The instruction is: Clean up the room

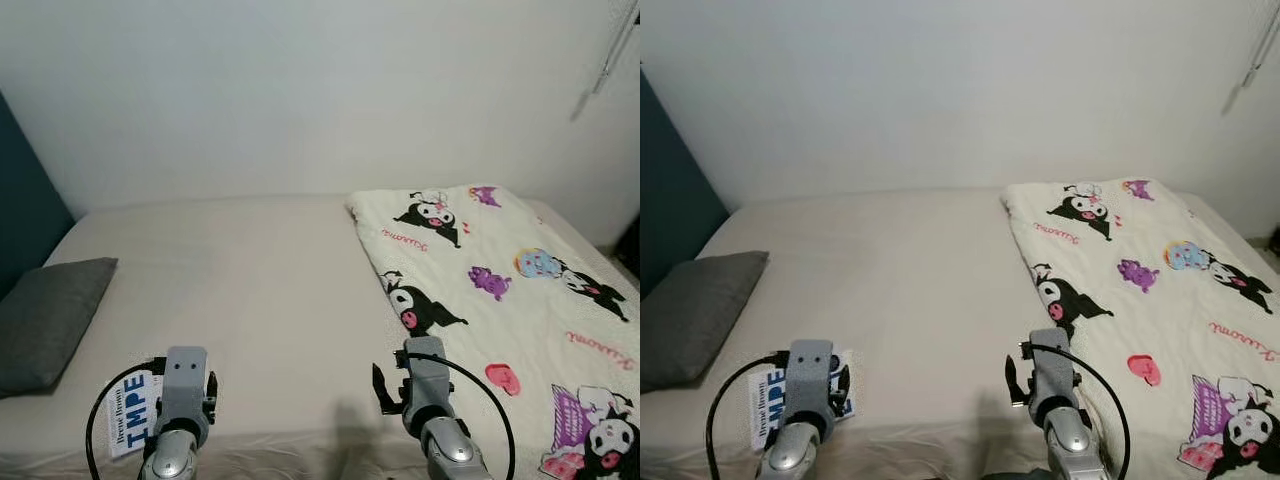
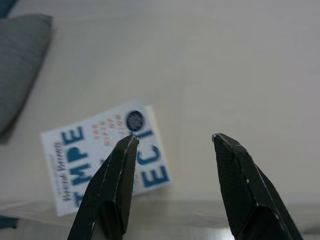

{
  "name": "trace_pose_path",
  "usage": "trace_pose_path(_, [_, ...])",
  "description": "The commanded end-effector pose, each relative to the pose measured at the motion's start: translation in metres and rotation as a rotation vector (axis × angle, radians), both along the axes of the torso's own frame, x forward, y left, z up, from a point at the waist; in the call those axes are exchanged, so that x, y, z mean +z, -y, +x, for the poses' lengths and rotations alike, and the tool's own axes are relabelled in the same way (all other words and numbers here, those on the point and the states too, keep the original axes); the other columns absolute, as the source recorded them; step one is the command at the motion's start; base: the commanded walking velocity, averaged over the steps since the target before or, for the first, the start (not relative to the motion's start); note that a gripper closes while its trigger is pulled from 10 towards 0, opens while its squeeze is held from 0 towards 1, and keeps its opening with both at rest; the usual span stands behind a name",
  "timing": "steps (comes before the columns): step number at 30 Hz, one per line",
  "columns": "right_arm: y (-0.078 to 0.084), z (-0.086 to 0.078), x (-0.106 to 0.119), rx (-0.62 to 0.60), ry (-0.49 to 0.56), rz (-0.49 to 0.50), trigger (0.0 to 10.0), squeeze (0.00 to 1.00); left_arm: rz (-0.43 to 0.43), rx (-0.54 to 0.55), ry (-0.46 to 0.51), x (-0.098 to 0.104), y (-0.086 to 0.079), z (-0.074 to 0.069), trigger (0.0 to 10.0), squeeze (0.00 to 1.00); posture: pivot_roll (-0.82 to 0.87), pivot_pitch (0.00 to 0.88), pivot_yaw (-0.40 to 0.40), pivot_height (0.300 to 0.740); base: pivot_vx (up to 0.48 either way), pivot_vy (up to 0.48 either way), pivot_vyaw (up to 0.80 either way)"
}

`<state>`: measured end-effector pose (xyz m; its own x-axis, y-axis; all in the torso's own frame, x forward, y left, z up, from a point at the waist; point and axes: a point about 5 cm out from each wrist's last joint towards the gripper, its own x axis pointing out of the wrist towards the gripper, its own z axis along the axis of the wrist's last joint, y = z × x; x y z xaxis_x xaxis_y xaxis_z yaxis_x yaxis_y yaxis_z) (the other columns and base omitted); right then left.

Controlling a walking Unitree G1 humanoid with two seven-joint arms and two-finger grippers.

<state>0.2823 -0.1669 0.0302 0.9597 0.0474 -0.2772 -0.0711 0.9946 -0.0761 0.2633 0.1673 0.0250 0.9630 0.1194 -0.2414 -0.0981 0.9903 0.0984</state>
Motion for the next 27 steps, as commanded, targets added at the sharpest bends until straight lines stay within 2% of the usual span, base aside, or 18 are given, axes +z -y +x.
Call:
trace_pose_path(1, [0.000, -0.001, -0.003, 0.009, -0.010, -0.006, 10.0, 0.00, -0.011, -0.001, -0.025, -0.007, 0.000, -0.006, 10.0, 0.00, -0.04, 0.102, 0.022, 0.740, 0.000, 0.000, 0.00])
trace_pose_path(4, [0.007, 0.000, -0.001, -0.009, -0.001, 0.027, 10.0, 0.00, -0.012, 0.006, -0.045, -0.011, 0.005, -0.009, 10.0, 0.00, -0.04, 0.107, 0.007, 0.740, 0.000, 0.000, 0.00])
trace_pose_path(10, [0.005, 0.000, 0.002, 0.024, 0.028, 0.027, 10.0, 0.00, 0.000, 0.028, -0.054, -0.012, 0.003, -0.011, 10.0, 0.00, -0.02, 0.103, -0.002, 0.740, 0.000, 0.000, 0.00])
trace_pose_path(12, [0.003, 0.001, 0.003, 0.022, 0.036, 0.040, 10.0, 0.00, -0.006, 0.036, -0.048, -0.011, 0.002, -0.011, 10.0, 0.00, -0.01, 0.099, -0.011, 0.740, 0.000, 0.000, 0.00])
trace_pose_path(13, [-0.003, 0.001, 0.001, 0.024, 0.032, 0.046, 10.0, 0.00, -0.005, 0.059, -0.042, -0.012, -0.004, -0.013, 10.0, 0.00, -0.01, 0.102, -0.009, 0.740, 0.000, 0.000, 0.00])
trace_pose_path(17, [-0.017, 0.001, 0.000, 0.055, 0.027, 0.070, 10.0, 0.00, -0.043, 0.090, -0.022, -0.009, -0.009, -0.015, 10.0, 0.00, 0.00, 0.103, -0.011, 0.740, 0.000, 0.000, 0.00])
trace_pose_path(25, [-0.022, -0.008, -0.009, 0.075, -0.004, 0.065, 10.0, 0.00, -0.072, 0.061, -0.017, -0.007, -0.004, -0.011, 10.0, 0.00, 0.00, 0.092, -0.004, 0.740, 0.000, 0.000, 0.00])
trace_pose_path(27, [-0.019, -0.014, -0.016, 0.053, -0.038, 0.116, 10.0, 0.00, -0.027, 0.037, -0.042, -0.012, -0.004, -0.012, 10.0, 0.00, 0.00, 0.081, 0.008, 0.740, 0.000, 0.000, 0.00])
